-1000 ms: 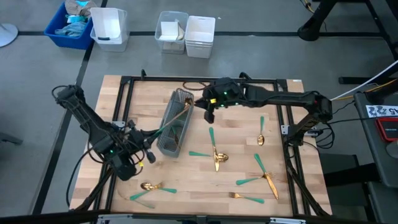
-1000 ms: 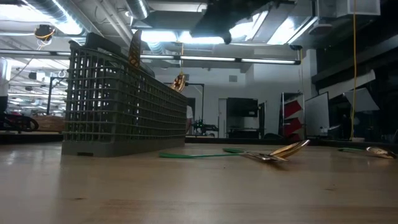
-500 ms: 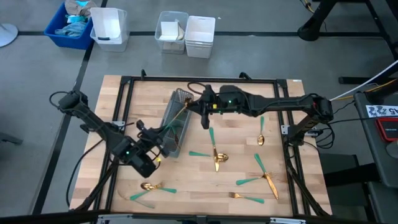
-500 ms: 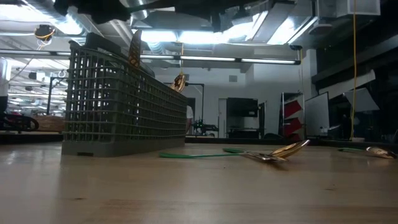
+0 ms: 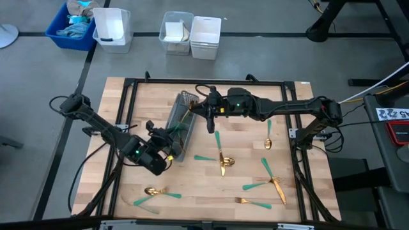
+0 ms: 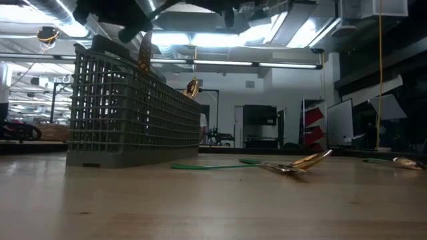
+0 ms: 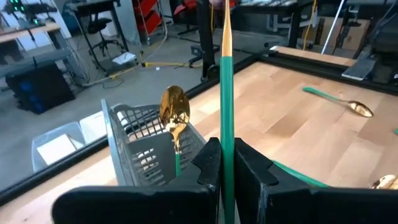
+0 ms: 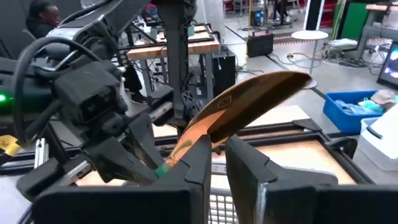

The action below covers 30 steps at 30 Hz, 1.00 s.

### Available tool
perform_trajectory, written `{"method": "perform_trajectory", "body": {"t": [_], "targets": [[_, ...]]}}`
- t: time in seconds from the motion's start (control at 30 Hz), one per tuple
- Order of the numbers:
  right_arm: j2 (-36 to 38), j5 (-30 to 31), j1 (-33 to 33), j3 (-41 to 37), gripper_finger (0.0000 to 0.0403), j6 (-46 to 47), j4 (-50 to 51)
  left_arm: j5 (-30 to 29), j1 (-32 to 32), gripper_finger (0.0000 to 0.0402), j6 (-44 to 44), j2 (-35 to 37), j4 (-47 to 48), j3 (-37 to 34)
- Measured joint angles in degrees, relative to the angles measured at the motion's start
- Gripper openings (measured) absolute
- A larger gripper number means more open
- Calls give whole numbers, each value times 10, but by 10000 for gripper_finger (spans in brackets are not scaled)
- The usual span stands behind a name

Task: Sort silverware
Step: Put the green table knife into the gray silverware rack

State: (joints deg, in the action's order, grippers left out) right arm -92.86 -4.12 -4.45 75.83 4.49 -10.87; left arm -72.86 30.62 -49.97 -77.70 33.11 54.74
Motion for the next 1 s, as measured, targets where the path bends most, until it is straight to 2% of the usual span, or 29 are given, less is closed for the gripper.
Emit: {"method": "perform_trajectory", "body": {"t": [0.37, 0.7, 1.0], "targets": [[0, -66, 6, 0, 49, -18, 1, 73, -42, 12, 67, -7, -40, 0], [-39, -71, 25, 1, 49, -35, 15, 136, -61, 17, 86, -15, -36, 0], [-77, -73, 27, 0, 49, -18, 18, 166, -83, 33, 115, -27, -37, 0]]}}
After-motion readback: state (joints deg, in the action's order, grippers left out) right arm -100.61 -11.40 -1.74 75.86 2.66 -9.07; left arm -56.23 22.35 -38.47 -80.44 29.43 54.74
